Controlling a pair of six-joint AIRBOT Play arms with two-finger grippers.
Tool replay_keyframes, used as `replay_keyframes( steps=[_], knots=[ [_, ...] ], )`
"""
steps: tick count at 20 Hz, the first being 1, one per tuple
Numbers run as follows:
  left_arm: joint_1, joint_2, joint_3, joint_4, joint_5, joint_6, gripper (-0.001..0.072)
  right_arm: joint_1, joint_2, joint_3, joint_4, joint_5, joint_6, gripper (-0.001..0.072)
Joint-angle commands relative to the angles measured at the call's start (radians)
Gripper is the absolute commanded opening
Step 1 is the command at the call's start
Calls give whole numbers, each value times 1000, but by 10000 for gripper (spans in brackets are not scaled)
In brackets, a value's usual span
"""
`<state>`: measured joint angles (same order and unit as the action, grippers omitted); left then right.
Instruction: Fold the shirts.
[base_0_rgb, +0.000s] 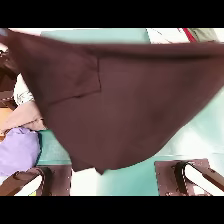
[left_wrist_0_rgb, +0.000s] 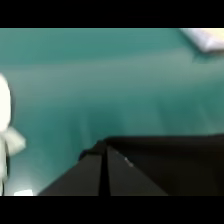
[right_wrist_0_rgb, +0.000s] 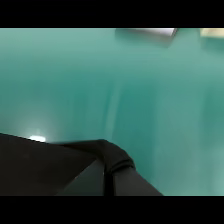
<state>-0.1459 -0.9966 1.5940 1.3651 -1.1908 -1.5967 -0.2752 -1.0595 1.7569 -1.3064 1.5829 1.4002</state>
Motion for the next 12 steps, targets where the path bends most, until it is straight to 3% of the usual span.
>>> replay_keyframes(
  steps=[1,4,7,12],
  knots=[
    [0,-188,-227,12,103,-4,20,16,-174,-193,-6,-8,2,17],
    [26,-425,-203,-4,200,0,20,16,-372,-243,-3,-101,2,17],
    [64,-606,-58,-45,213,22,20,18,-557,-139,26,-154,4,17],
    [101,-682,121,-113,170,76,20,26,-684,86,75,-160,12,17]
  ],
)
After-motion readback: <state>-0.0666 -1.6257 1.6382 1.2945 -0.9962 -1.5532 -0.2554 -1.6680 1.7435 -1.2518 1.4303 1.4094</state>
